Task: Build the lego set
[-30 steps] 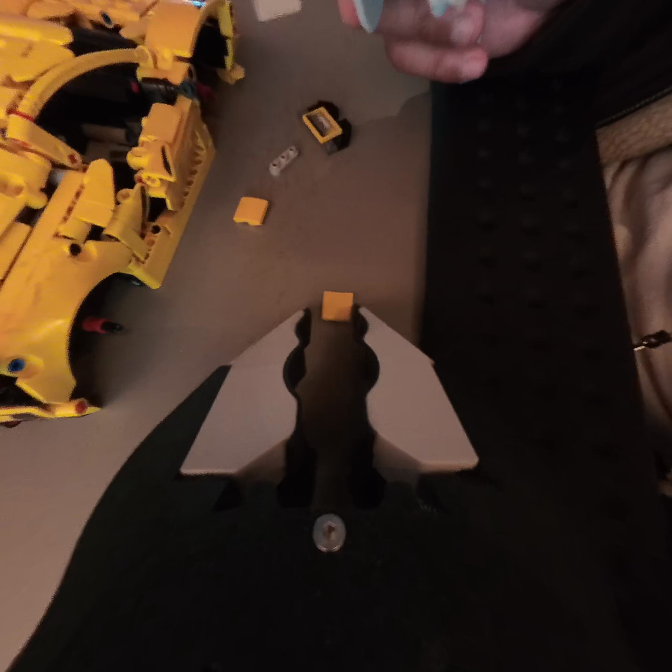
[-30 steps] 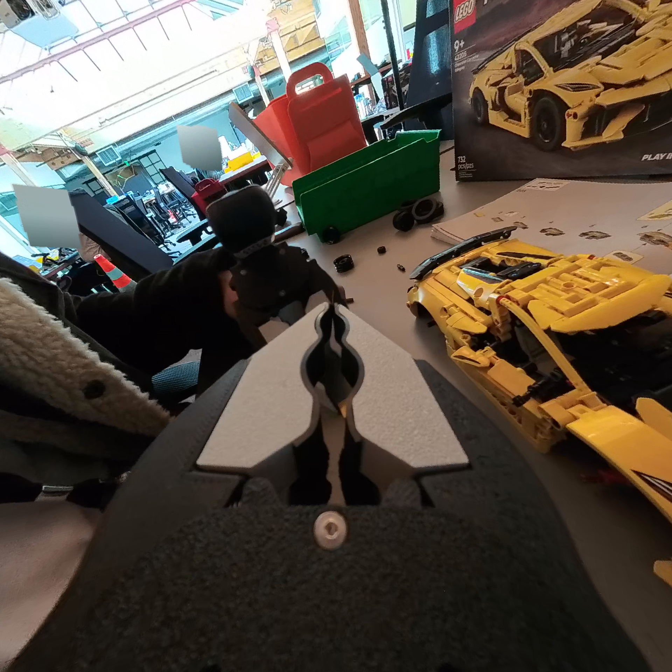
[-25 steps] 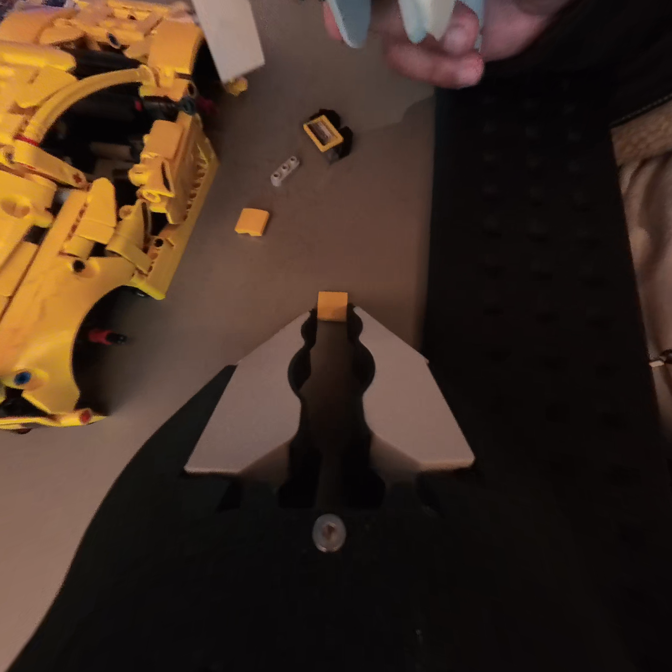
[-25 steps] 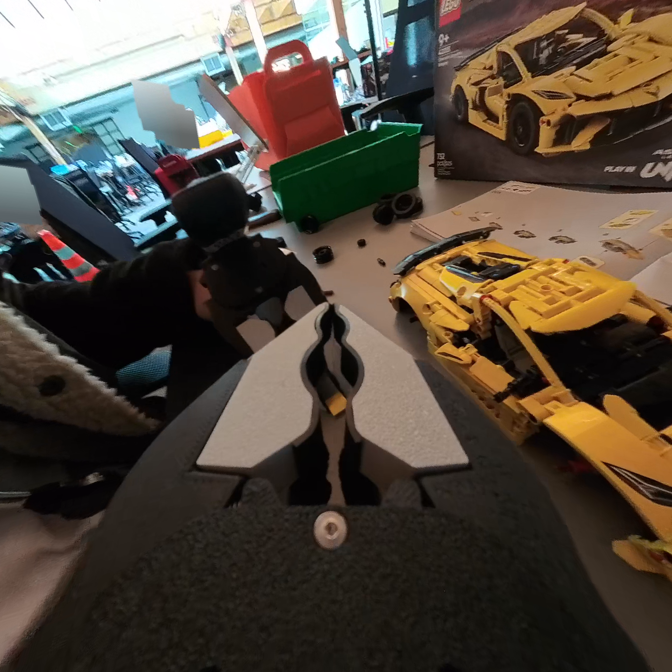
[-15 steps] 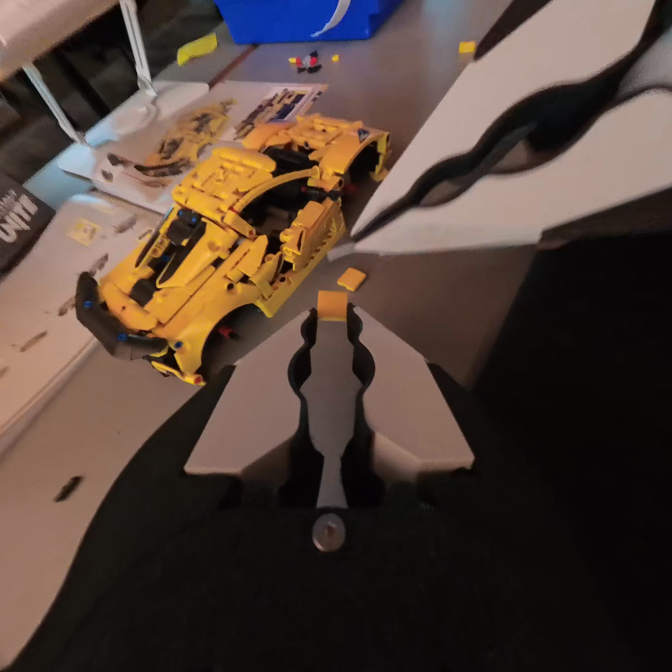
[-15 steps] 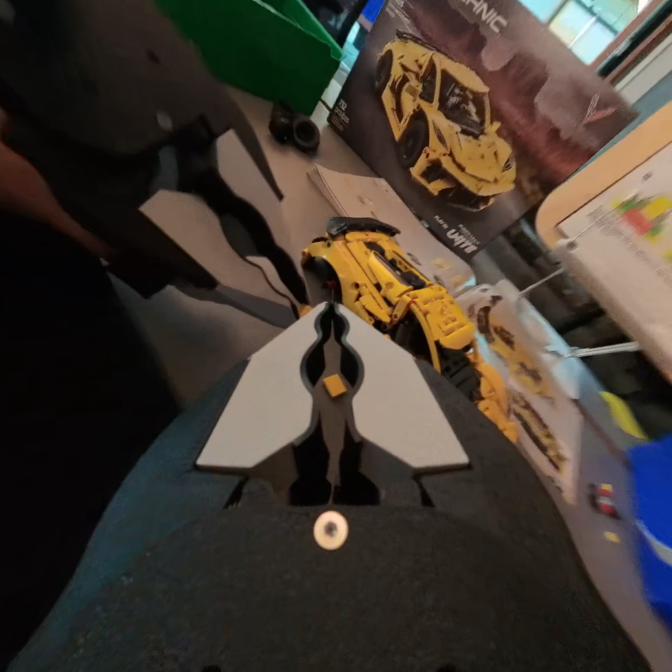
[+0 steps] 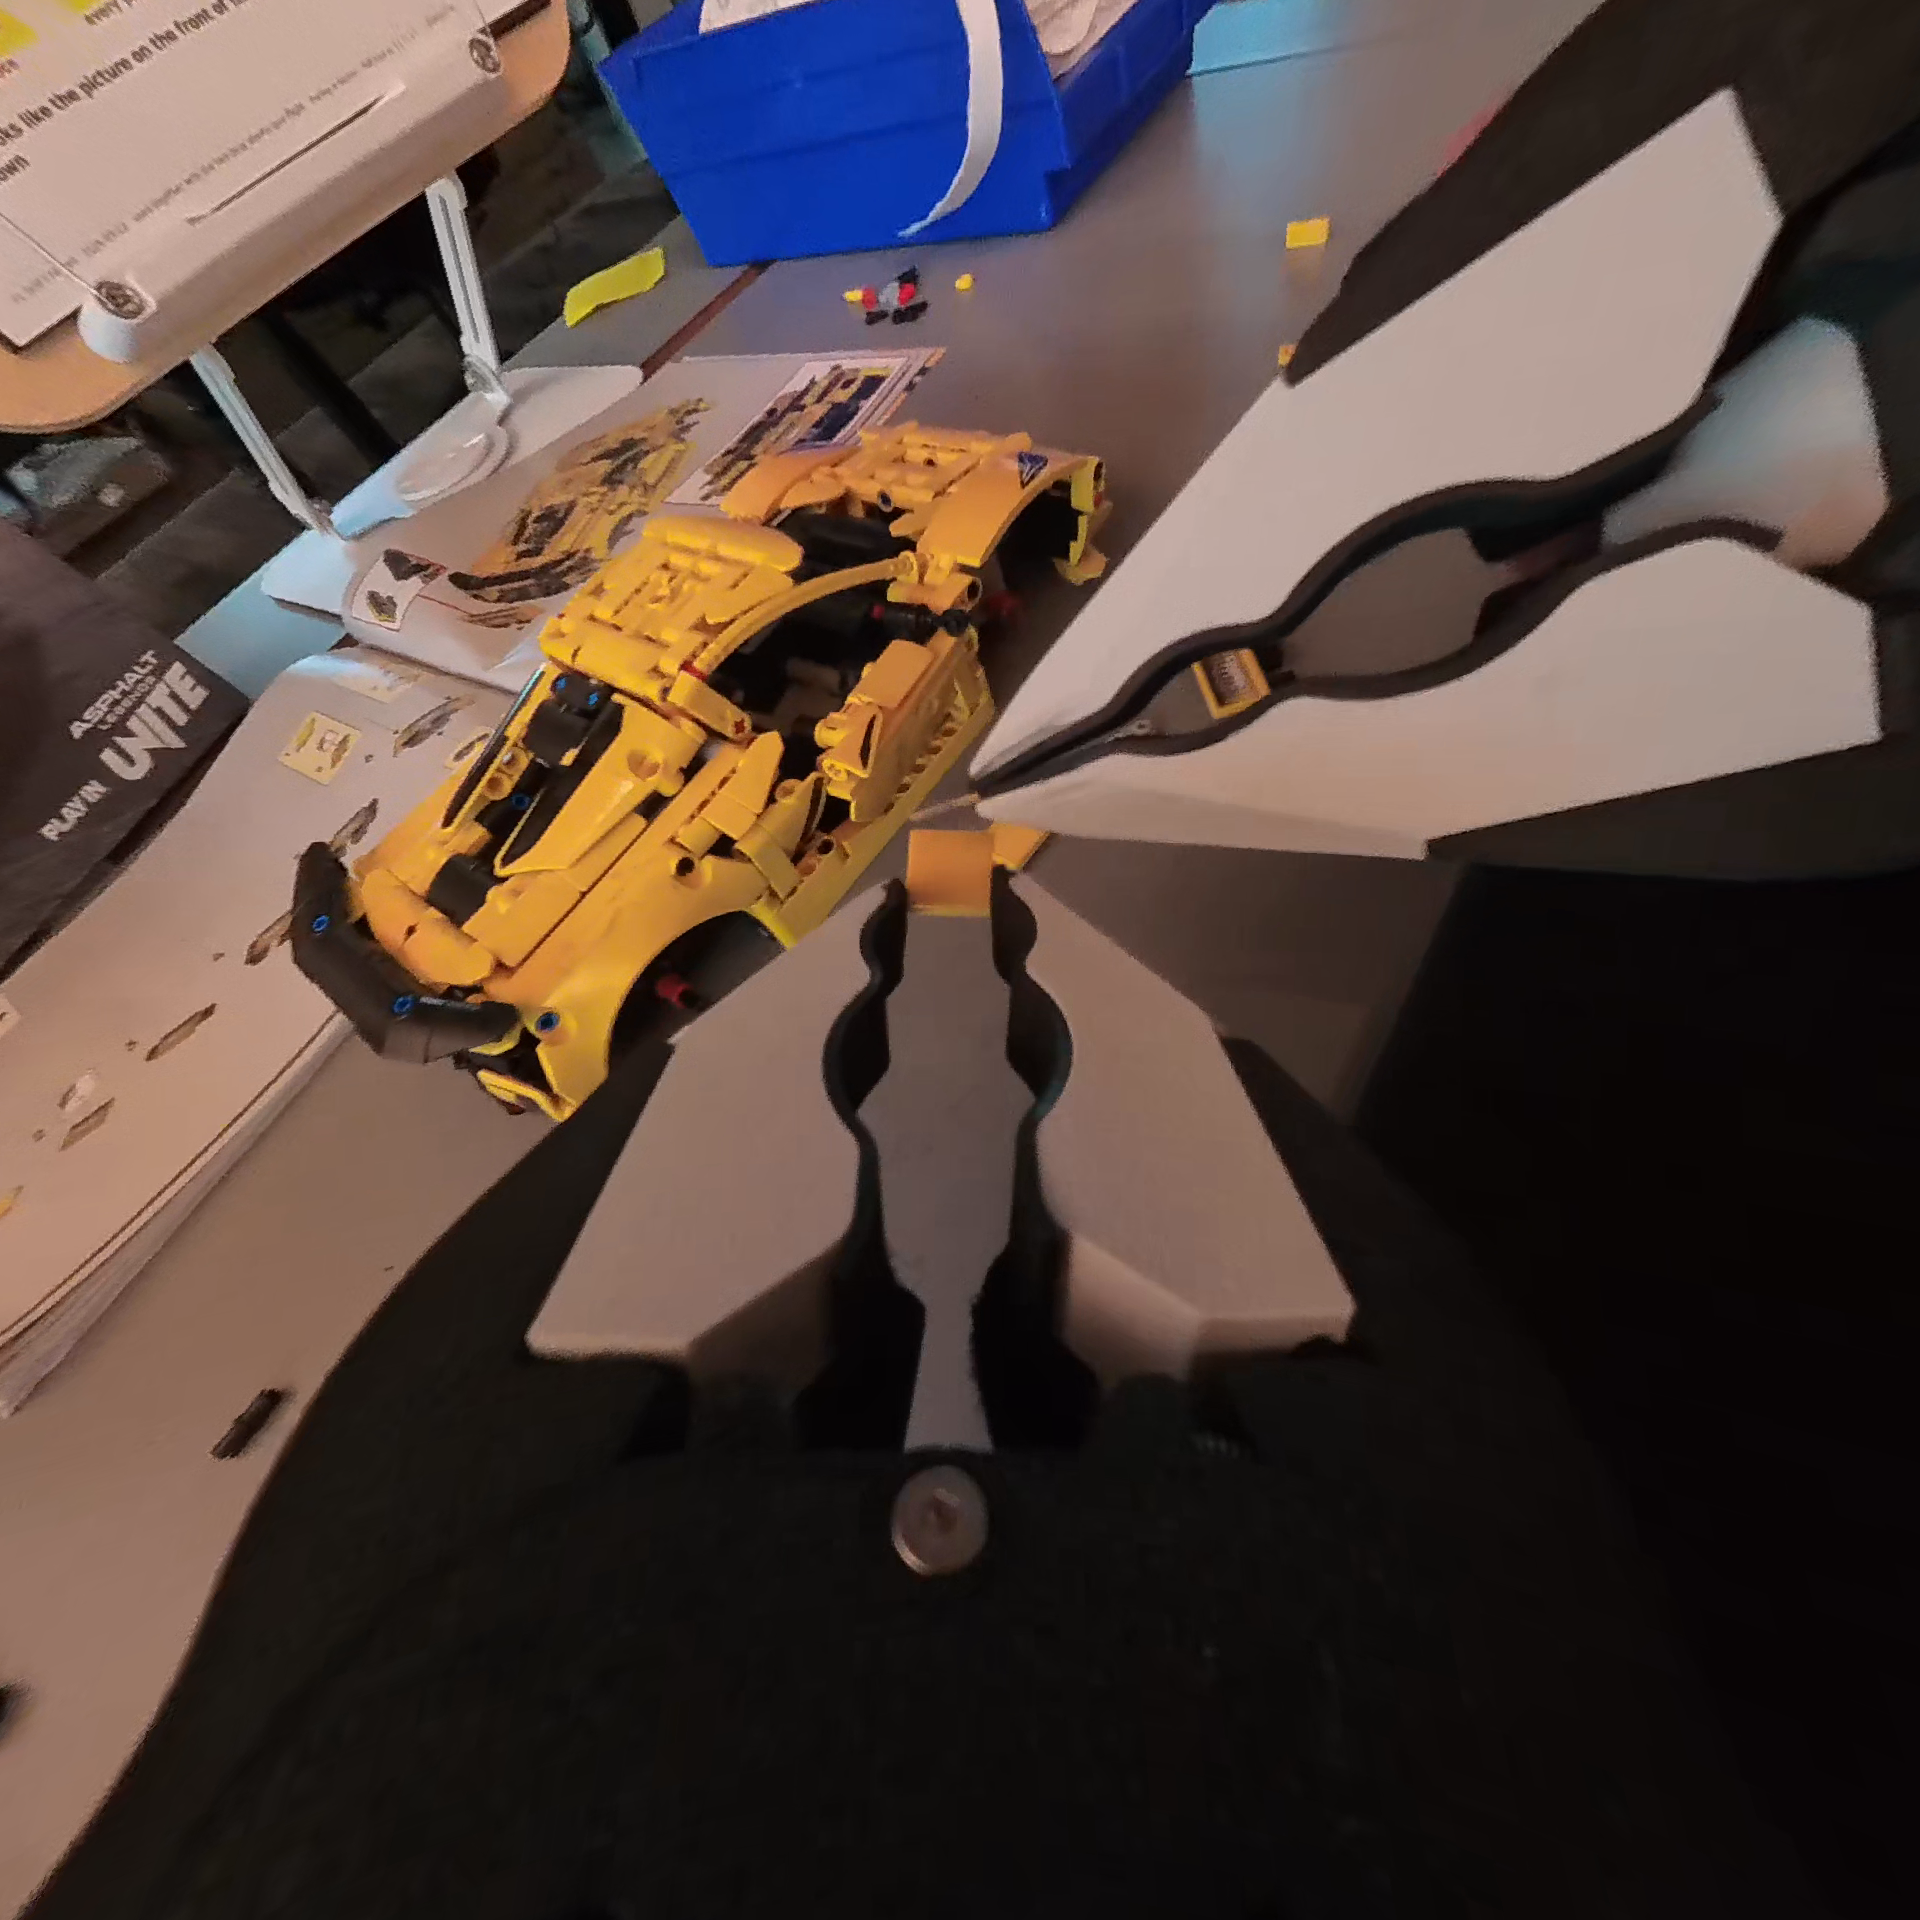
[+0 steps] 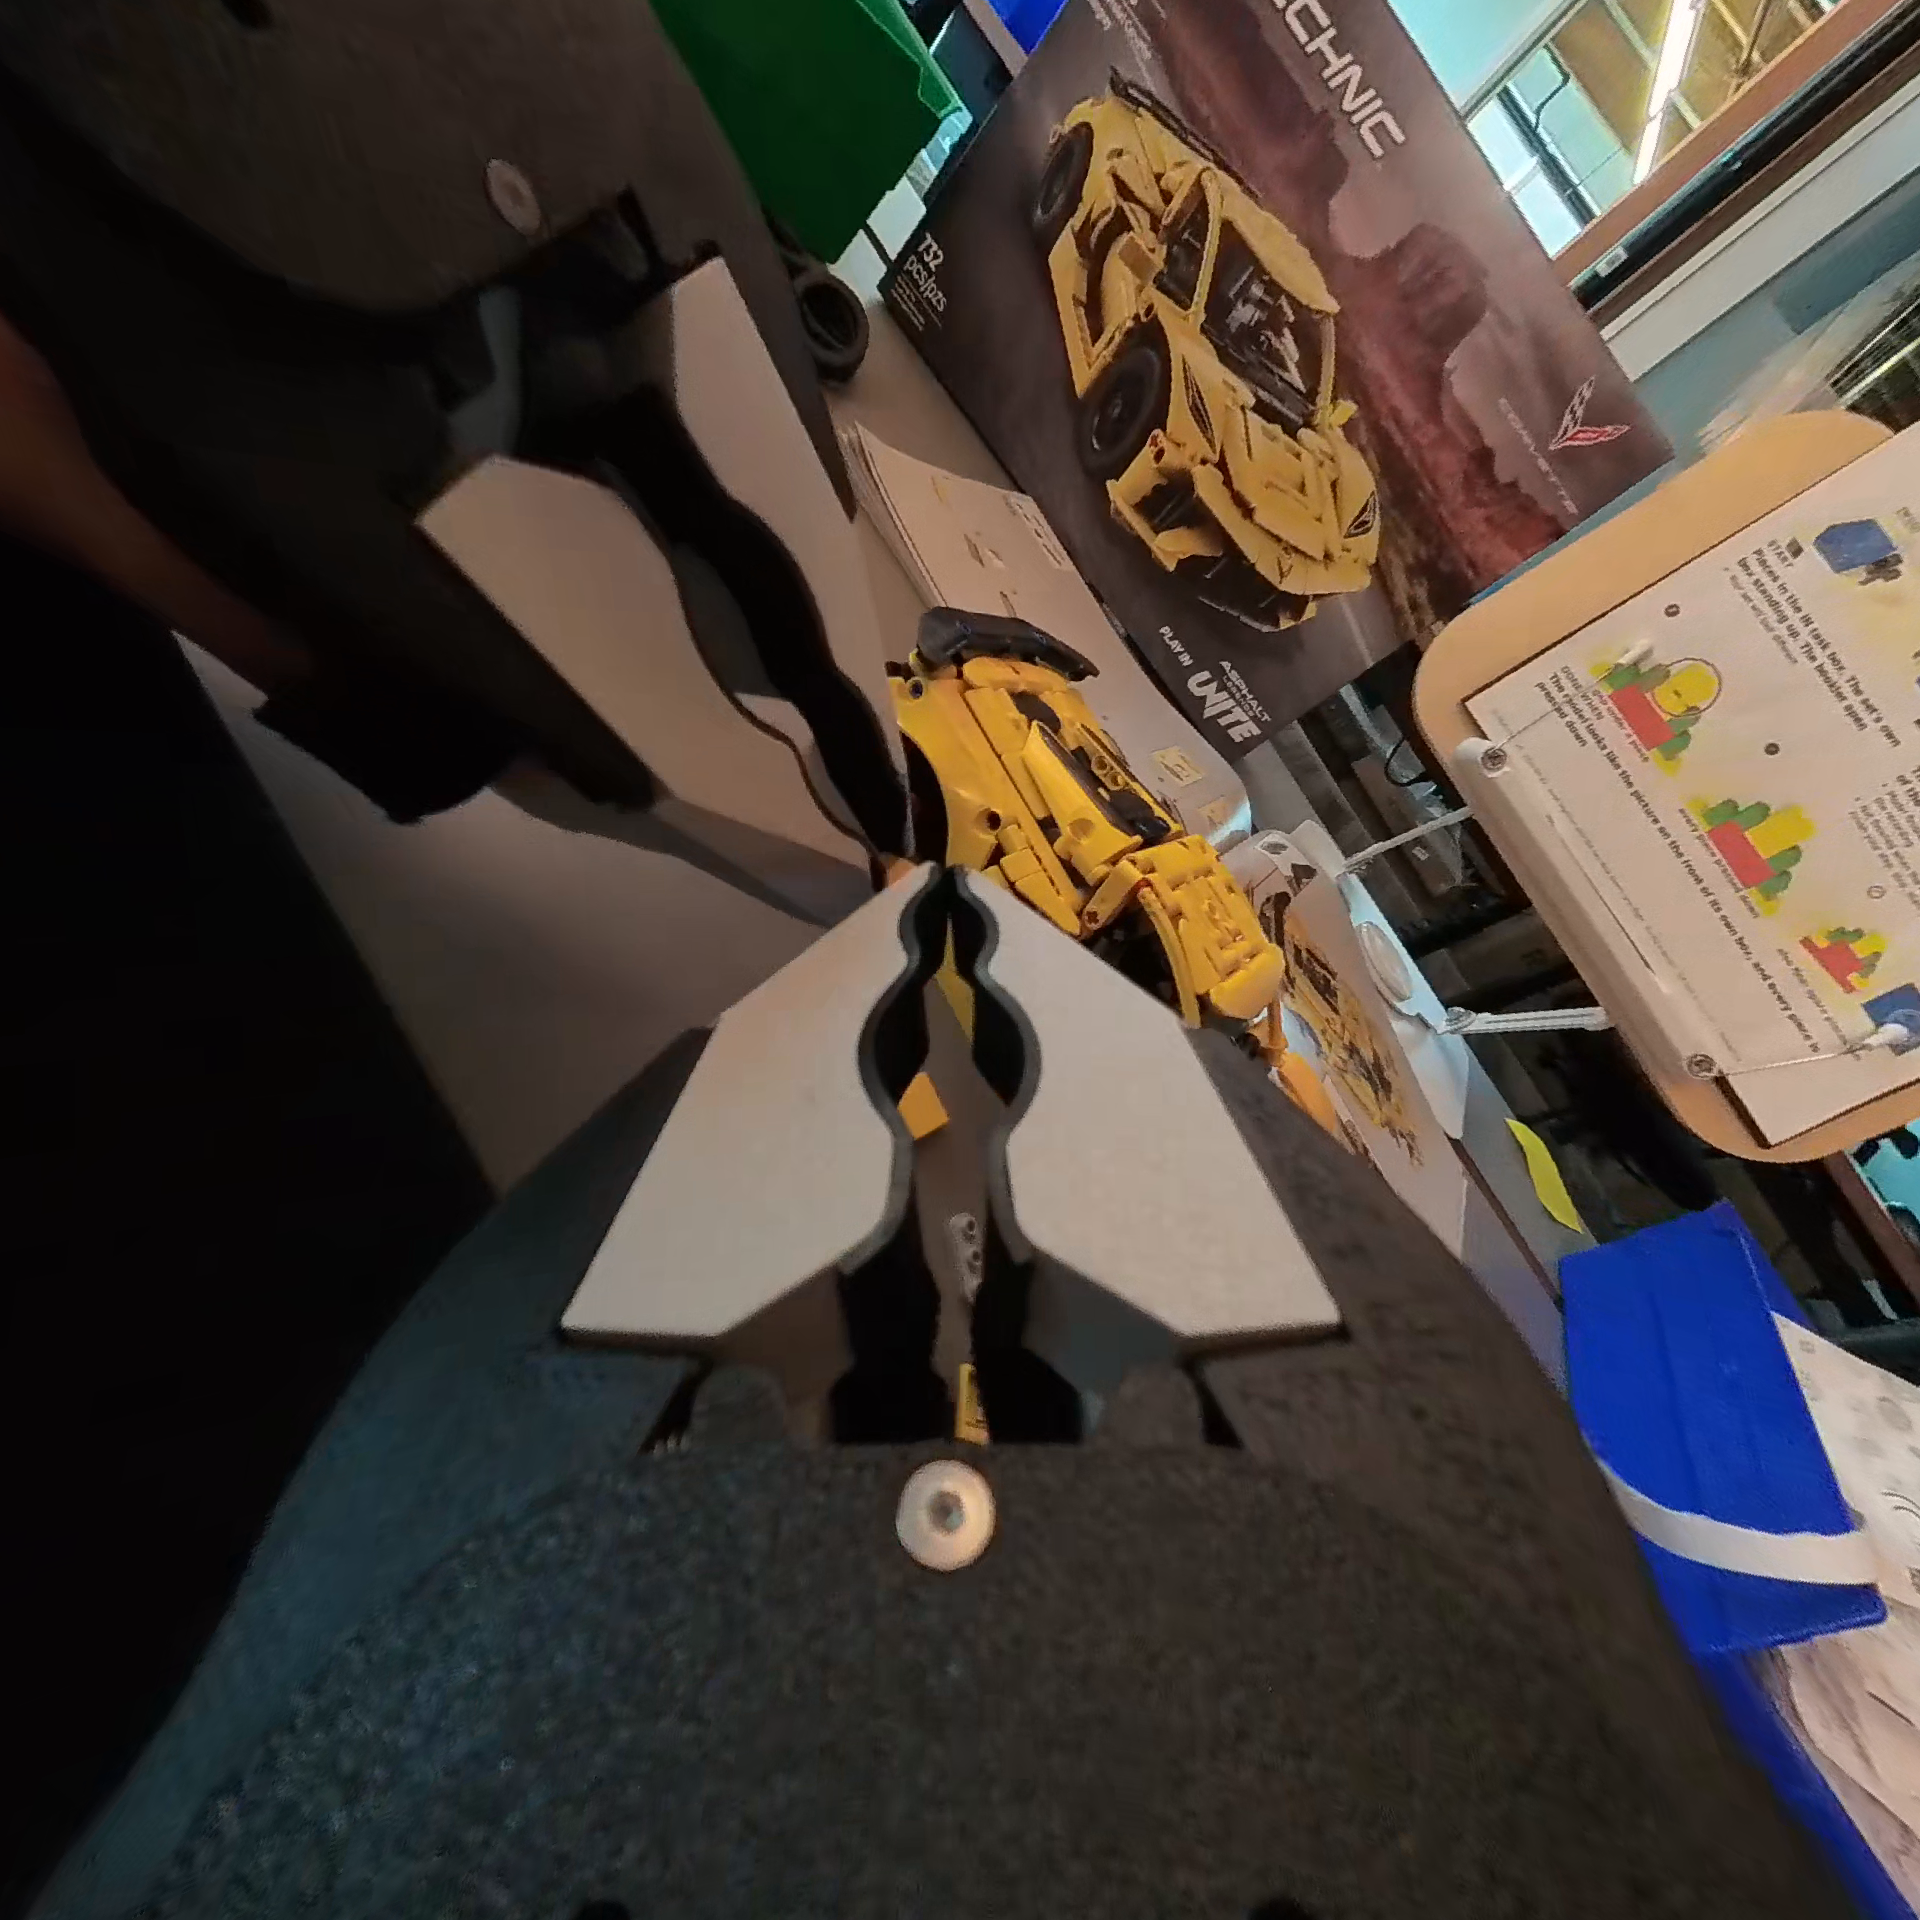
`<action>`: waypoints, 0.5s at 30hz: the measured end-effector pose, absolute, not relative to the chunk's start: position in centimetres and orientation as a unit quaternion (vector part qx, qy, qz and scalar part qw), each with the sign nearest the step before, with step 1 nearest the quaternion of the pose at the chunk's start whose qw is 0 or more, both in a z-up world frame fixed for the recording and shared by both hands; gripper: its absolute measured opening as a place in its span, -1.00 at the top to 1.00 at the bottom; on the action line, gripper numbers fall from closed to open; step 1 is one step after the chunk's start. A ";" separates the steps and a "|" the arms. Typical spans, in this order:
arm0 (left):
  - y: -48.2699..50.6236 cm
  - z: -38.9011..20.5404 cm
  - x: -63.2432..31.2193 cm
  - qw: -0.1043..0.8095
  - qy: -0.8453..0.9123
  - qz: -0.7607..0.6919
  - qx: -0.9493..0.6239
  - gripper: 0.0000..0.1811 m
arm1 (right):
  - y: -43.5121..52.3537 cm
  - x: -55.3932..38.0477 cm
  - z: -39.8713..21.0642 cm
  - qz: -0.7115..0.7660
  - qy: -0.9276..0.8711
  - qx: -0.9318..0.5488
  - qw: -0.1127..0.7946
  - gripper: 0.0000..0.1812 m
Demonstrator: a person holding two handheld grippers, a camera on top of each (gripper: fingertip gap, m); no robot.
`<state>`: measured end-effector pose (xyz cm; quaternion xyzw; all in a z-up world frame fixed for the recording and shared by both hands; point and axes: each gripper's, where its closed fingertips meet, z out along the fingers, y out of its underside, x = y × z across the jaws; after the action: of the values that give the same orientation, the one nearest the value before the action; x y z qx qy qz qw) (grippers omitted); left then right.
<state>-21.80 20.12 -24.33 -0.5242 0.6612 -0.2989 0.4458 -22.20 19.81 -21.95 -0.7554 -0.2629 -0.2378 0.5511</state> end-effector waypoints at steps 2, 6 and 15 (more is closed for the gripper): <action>20.3 -24.4 -21.8 0.450 0.661 -0.289 -0.527 0.82 | 19.9 -22.0 -22.0 -0.237 -0.248 -0.763 0.548 1.00; 21.0 -24.5 -22.0 0.458 0.646 -0.264 -0.551 0.82 | 20.1 -22.4 -22.0 -0.232 -0.209 -0.778 0.546 1.00; 21.3 -23.8 -21.6 0.452 0.602 -0.297 -0.587 0.82 | 21.2 -20.3 -19.9 -0.201 -0.149 -0.752 0.610 1.00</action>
<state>-21.61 21.26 -23.75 -0.5868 0.6024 -0.2970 0.4523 -20.33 21.22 -19.88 -0.7516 -0.1495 -0.2011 0.6102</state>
